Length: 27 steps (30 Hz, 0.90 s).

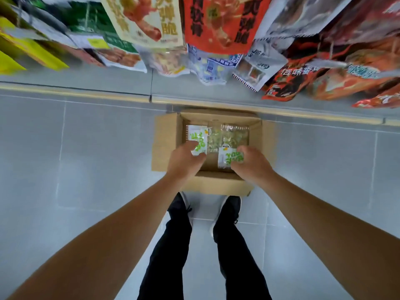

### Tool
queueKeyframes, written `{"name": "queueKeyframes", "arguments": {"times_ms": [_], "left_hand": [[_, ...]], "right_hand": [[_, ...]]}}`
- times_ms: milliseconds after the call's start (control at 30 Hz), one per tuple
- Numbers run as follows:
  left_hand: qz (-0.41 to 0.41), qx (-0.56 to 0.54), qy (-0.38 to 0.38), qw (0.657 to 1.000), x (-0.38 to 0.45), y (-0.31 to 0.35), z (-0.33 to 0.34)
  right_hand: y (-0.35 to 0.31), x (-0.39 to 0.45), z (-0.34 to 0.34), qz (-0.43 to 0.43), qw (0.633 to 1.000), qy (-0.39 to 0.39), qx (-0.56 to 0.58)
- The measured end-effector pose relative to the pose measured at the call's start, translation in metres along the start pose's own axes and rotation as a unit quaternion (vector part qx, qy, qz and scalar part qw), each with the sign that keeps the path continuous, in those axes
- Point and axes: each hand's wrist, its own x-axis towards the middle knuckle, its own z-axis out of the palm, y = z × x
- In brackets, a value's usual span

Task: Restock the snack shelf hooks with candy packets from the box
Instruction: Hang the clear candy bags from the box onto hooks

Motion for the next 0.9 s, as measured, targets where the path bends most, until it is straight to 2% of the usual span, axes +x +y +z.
{"name": "queueKeyframes", "arguments": {"times_ms": [367, 400, 567, 767, 900], "left_hand": [[-0.063, 0.000, -0.045, 0.997, 0.170, -0.100, 0.142], [-0.059, 0.007, -0.051, 0.997, 0.213, -0.116, 0.182], [-0.050, 0.052, -0.072, 0.995, 0.263, -0.125, 0.219], [-0.092, -0.065, -0.123, 0.986, 0.317, -0.147, 0.280], [-0.095, -0.137, -0.105, 0.980, 0.330, -0.150, 0.299]], "right_hand": [[0.117, 0.183, 0.114, 0.064, 0.997, -0.031, 0.024], [0.148, 0.228, 0.140, 0.079, 0.996, -0.029, 0.031], [0.179, 0.280, 0.165, 0.102, 0.993, -0.001, 0.058], [0.216, 0.332, 0.191, 0.157, 0.979, -0.013, 0.128], [0.218, 0.340, 0.198, 0.154, 0.975, 0.011, 0.160]]}}
